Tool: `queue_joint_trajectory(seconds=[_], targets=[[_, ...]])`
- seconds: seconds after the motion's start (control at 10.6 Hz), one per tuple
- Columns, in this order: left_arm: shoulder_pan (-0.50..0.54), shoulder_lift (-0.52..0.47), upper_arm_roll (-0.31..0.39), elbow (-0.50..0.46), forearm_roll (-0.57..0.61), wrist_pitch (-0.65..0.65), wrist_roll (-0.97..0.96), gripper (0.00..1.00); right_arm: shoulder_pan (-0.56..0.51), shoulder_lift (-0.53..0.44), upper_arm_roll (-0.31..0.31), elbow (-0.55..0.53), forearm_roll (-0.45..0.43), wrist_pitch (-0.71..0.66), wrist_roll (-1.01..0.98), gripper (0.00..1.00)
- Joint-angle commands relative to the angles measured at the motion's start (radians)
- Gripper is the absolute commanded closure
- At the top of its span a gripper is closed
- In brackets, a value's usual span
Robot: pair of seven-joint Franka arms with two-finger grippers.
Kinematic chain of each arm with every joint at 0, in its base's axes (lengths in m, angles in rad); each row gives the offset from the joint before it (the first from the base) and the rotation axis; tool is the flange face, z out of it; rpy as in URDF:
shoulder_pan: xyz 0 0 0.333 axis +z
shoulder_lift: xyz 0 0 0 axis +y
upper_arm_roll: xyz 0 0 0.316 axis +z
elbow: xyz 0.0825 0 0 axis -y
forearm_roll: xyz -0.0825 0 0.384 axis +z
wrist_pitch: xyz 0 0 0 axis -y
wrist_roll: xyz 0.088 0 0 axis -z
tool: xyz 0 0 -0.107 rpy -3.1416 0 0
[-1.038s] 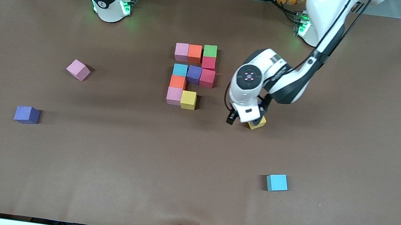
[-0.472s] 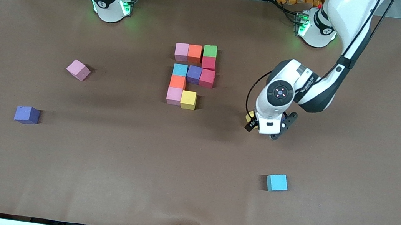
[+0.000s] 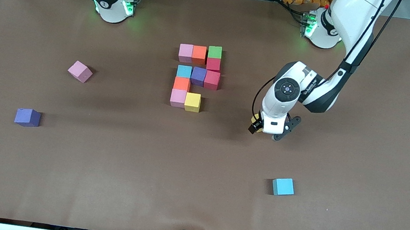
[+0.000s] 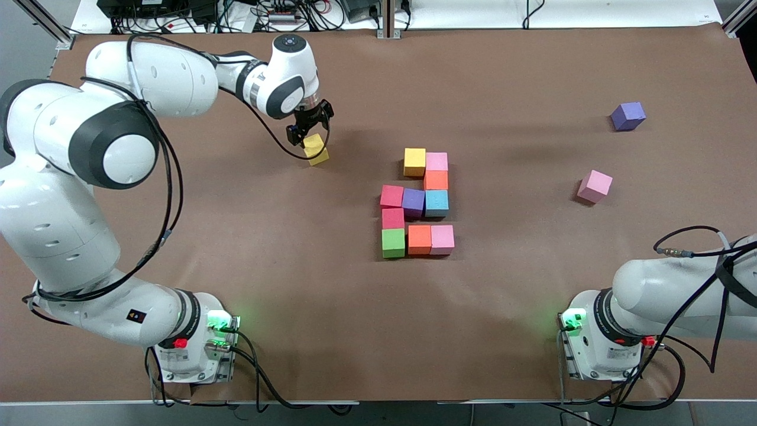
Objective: Form number 2 with 11 blocks
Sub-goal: 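Grasp the loose yellow cube with the left gripper and lift it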
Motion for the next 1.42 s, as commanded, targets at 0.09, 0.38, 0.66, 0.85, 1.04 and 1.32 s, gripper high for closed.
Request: queue_joint_trajectory(seconds=[0.09,0.38,0.66,0.85,1.04,1.32], targets=[[0.033,-0.023,-0.004,-0.024,0.023,0.014,0.086,0.00,-0.004,0.006,0.011,0.010,0.002,-0.003,0.001,0.00],[0.032,0.002,-0.004,-0.056,0.023,0.103,0.095,0.00,-0.004,0.006,0.011,0.010,0.002,-0.003,0.001,0.00],[0.025,0.006,-0.004,-0.107,0.023,0.194,0.098,0.00,-0.012,0.006,0.010,0.010,0.004,-0.004,-0.001,0.00],[0.021,0.017,-0.004,-0.107,0.023,0.194,0.100,0.00,-0.009,0.006,0.010,0.010,0.001,-0.003,-0.001,0.00],[0.019,0.019,-0.003,-0.106,0.025,0.194,0.103,0.00,-0.009,0.006,0.008,0.010,0.001,-0.003,-0.001,0.00],[0.025,0.025,-0.004,-0.101,0.025,0.194,0.101,0.55,-0.009,0.004,0.010,0.010,-0.001,-0.004,-0.001,0.00]])
